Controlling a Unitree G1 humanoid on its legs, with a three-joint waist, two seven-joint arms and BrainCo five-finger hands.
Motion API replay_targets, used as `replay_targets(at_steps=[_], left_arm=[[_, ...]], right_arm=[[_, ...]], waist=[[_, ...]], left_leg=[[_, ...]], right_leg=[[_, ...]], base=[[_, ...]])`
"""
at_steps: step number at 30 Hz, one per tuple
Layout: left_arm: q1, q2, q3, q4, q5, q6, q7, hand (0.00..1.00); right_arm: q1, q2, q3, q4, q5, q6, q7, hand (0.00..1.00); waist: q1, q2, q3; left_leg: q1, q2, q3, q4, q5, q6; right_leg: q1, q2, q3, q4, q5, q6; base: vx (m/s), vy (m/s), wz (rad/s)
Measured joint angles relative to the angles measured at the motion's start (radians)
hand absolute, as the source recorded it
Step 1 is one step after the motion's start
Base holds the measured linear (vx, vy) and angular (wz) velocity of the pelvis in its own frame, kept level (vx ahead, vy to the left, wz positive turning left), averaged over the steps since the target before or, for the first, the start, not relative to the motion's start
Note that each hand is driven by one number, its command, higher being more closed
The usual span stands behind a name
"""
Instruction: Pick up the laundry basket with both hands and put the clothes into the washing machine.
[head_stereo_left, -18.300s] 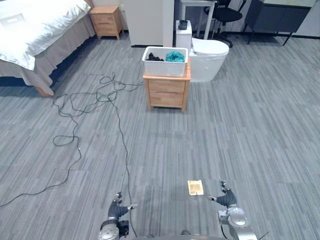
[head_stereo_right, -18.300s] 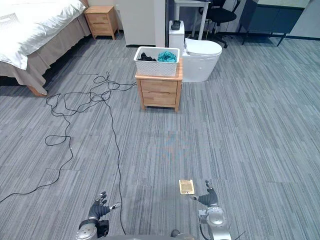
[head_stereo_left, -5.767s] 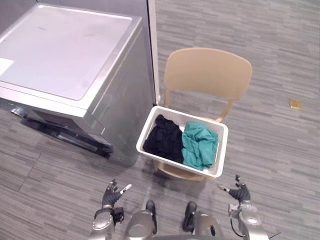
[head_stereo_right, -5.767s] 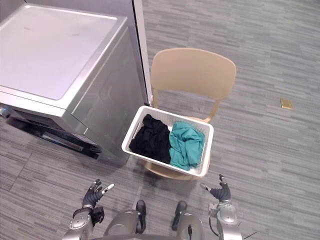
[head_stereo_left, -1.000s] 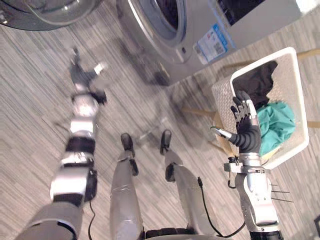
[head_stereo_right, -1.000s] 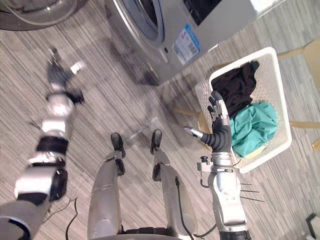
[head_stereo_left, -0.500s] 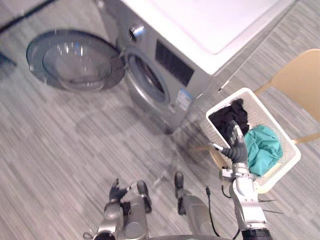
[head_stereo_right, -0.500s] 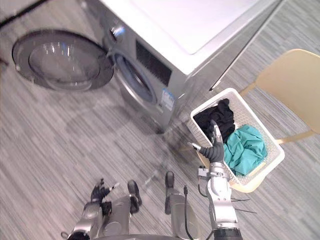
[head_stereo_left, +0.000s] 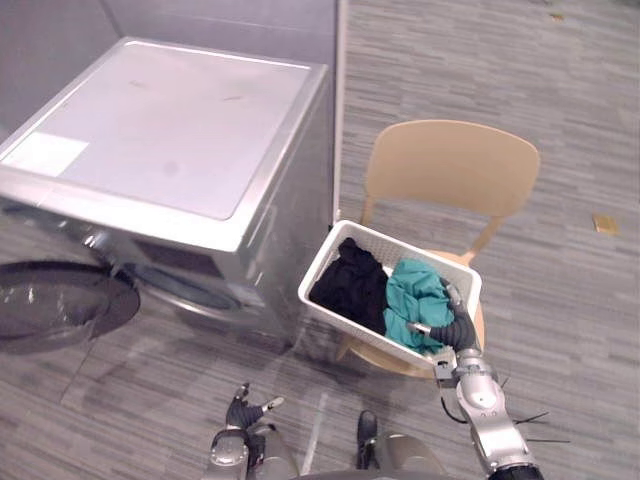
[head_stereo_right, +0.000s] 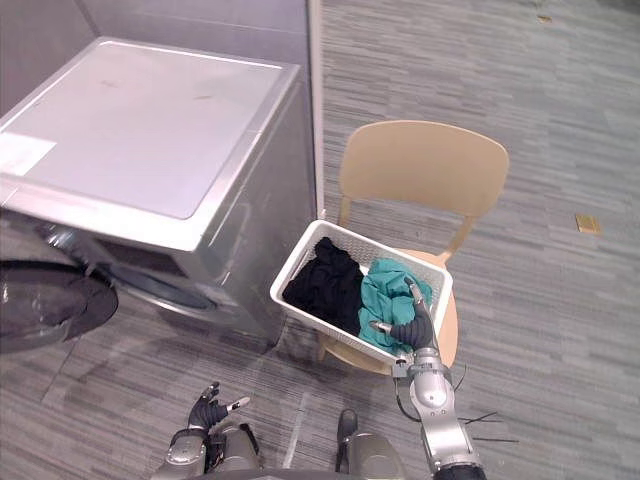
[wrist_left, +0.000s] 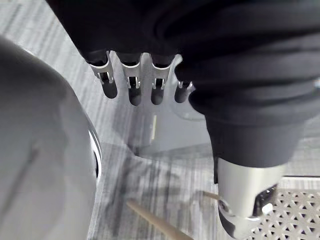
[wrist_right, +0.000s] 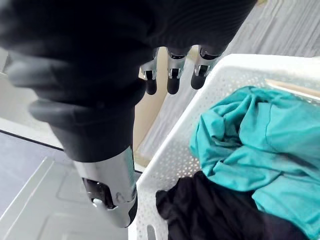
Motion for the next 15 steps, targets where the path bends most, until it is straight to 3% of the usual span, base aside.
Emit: replay_targets(at_steps=[1,2,3,6,10,15], left_arm=[[-0.004,-0.002,-0.012,0.000,0.010,0.002,-0.001,0.00],[-0.002,-0.007,-0.046,-0.001,0.022,0.001,-0.002,0.00],[-0.013,-0.006,-0.061,0.005,0.034,0.000,-0.006,0.00],[-0.033,0.004,-0.079,0.008,0.050,0.000,-0.021,0.00],[-0.031,0.027,-0.078,0.009,0.050,0.001,-0.020,0.00],[-0.070,0.060,-0.059,0.006,0.044,-0.005,-0.015,0.00]], right_arm=[[-0.006,-0.008,-0.003,0.014,-0.014,0.004,-0.008,0.00],[-0.011,-0.026,-0.003,0.019,-0.047,0.017,-0.013,0.00],[-0.024,-0.033,-0.002,0.034,-0.075,0.020,-0.012,0.00],[-0.036,-0.032,-0.003,0.064,-0.126,0.025,-0.012,0.00],[-0.162,-0.032,0.023,0.193,-0.163,0.036,-0.011,0.00],[-0.387,-0.062,0.080,0.362,-0.181,0.061,-0.013,0.00]], waist=[[0.001,0.007,-0.004],[0.009,0.034,-0.012],[0.012,0.048,-0.010],[0.008,0.003,-0.010],[0.020,0.001,-0.006],[0.045,0.020,0.090]], left_leg=[[0.017,-0.031,-0.024,-0.108,0.016,-0.019],[0.032,-0.051,-0.052,-0.276,0.122,-0.053],[0.032,-0.053,-0.039,-0.283,0.119,-0.016],[0.050,-0.124,-0.042,-0.332,0.125,-0.004],[0.050,-0.159,-0.030,-0.341,0.126,0.002],[-0.001,-0.162,-0.040,-0.345,0.142,0.025]], right_leg=[[0.005,-0.002,-0.004,0.000,0.002,0.008],[0.012,0.009,-0.004,0.000,-0.010,0.036],[0.026,0.007,-0.004,-0.001,-0.033,0.068],[0.025,-0.065,-0.020,0.004,-0.046,0.104],[0.023,-0.096,-0.022,-0.003,-0.031,0.134],[-0.030,-0.101,-0.031,0.008,-0.016,0.147]], base=[[0.20,0.156,-0.45],[0.21,0.183,-0.50],[0.26,0.231,-0.31],[0.20,0.172,0.24],[0.11,0.104,0.09],[-0.03,0.033,0.02]])
